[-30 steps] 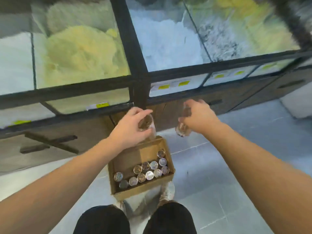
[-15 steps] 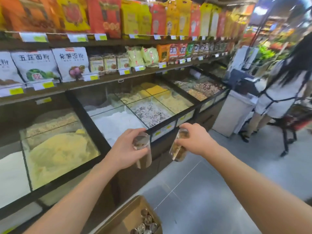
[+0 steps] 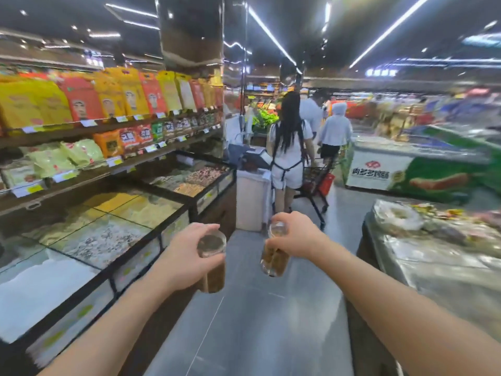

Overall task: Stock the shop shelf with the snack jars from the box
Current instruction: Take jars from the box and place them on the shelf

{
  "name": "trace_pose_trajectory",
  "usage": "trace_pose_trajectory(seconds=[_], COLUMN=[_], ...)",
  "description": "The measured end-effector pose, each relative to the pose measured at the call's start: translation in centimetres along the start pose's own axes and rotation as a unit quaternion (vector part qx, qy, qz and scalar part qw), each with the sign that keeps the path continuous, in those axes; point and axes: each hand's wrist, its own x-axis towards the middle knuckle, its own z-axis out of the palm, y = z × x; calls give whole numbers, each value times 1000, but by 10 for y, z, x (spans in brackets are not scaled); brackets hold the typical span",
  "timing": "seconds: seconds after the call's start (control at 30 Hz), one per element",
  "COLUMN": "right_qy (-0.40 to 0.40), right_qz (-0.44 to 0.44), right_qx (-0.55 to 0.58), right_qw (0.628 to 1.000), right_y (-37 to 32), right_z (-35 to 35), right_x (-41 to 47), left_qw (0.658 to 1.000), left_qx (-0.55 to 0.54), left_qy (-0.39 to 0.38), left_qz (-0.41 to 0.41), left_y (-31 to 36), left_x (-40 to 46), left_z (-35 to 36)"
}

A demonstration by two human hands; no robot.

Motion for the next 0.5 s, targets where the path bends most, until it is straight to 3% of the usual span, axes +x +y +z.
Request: trace_pose_trajectory(seconds=[0.27,0.5], right_qy=[79,138], right_qz=[146,308], right_qx=[1,-18], right_qw=[986,941], right_y=[204,326], right_z=[-105,-167], right_x=[-114,-247], left_qw=[985,931], left_qx=[-79,-158], left_qy=[-99,-233], left_qz=[119,232], left_y=[185,336], left_x=[58,72], left_z=[148,277])
